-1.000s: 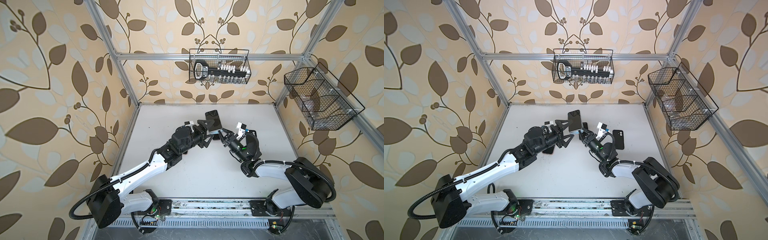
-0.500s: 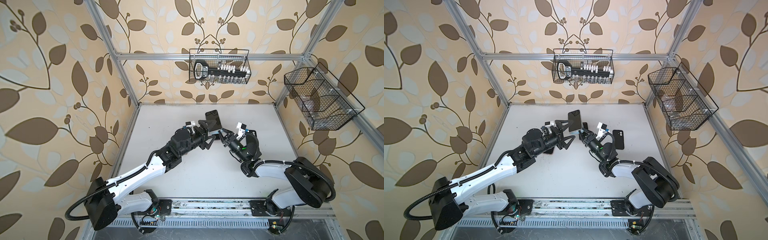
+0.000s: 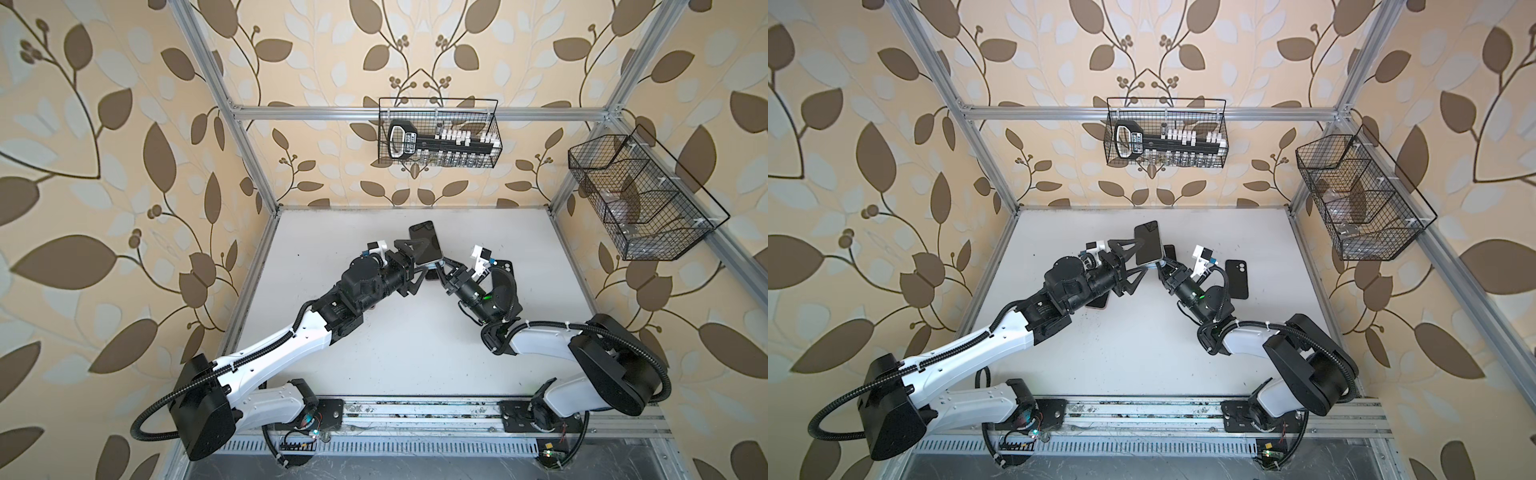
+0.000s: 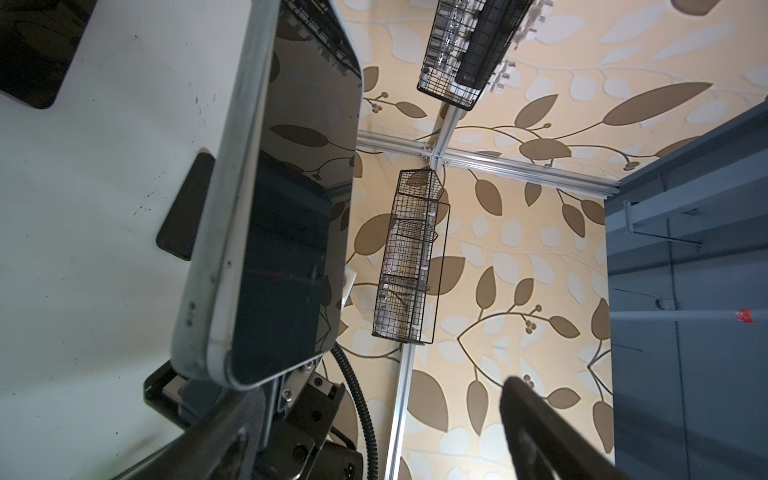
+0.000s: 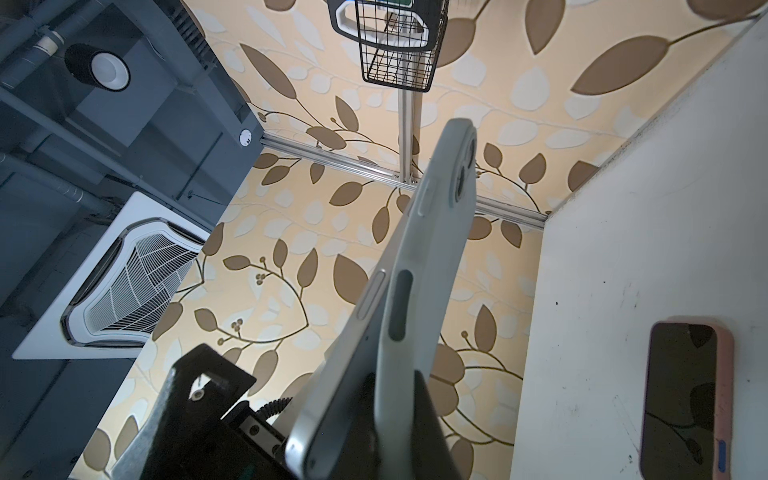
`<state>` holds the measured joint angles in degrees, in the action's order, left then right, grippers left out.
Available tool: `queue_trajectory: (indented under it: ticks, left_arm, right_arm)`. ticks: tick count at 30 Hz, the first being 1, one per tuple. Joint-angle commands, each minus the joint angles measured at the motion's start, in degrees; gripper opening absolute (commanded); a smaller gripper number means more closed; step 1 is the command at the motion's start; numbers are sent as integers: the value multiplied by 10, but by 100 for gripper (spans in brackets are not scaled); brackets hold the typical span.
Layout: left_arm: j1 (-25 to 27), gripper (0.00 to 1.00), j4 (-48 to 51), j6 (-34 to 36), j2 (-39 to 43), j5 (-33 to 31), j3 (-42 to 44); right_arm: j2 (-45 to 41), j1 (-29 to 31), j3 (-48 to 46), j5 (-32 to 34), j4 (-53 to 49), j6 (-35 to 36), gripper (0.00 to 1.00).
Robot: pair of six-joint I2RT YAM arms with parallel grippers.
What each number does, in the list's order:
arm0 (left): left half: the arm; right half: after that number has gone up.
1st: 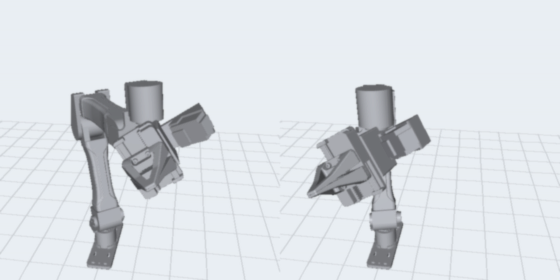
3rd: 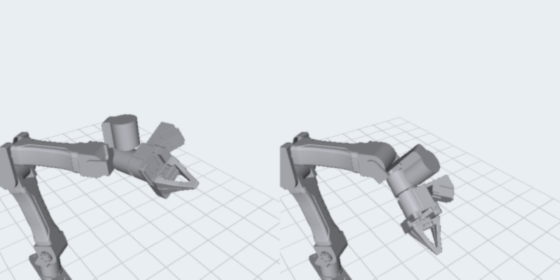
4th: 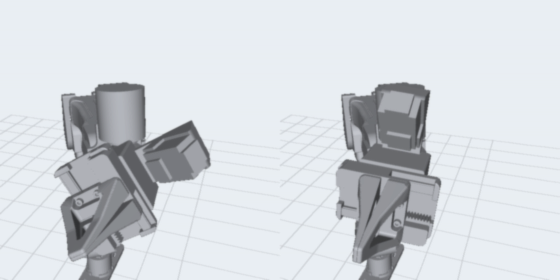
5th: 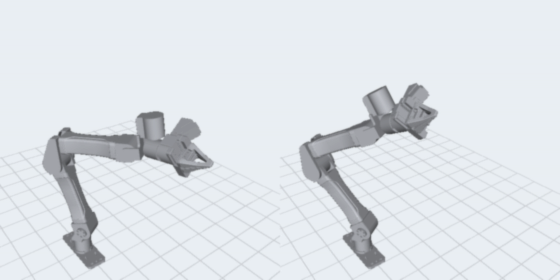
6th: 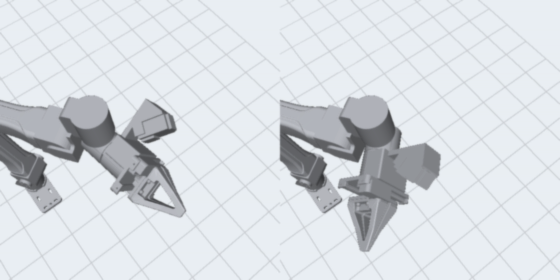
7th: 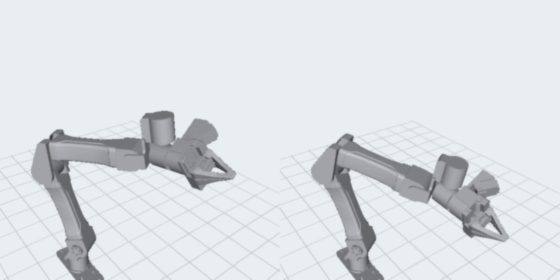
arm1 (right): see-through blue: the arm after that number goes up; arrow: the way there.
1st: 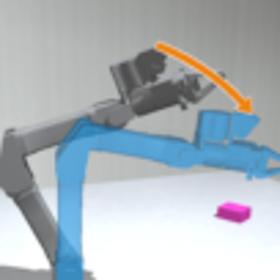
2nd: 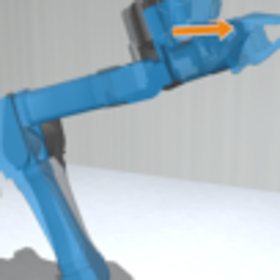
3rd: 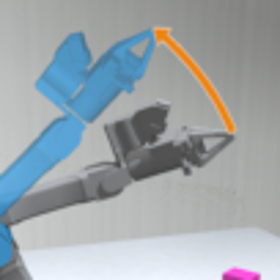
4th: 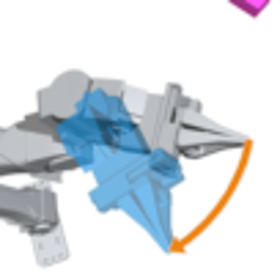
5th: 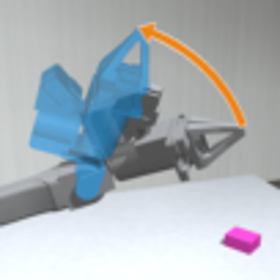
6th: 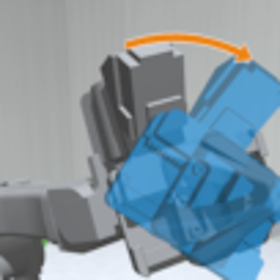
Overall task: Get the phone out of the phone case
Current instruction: 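Hold the phone raised with the left gripper while the right gripper pinches its case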
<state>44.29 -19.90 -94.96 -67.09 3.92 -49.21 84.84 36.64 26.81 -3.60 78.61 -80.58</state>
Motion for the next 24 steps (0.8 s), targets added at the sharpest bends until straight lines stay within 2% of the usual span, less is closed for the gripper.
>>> queue_trajectory:
  ticks: [1,10,15,24]
  left_arm:
    - [3,89,-33,0,-7,-11,-23]
    - [3,84,-21,13,-12,-36,-26]
    - [3,72,-26,13,-19,-51,-22]
    - [2,65,-24,11,-33,-62,-19]
  right_arm:
    - [-7,5,-3,-1,52,6,0]
    - [-5,10,-8,0,58,10,0]
    - [-5,14,-10,2,65,14,0]
    - [6,20,-9,3,85,15,0]
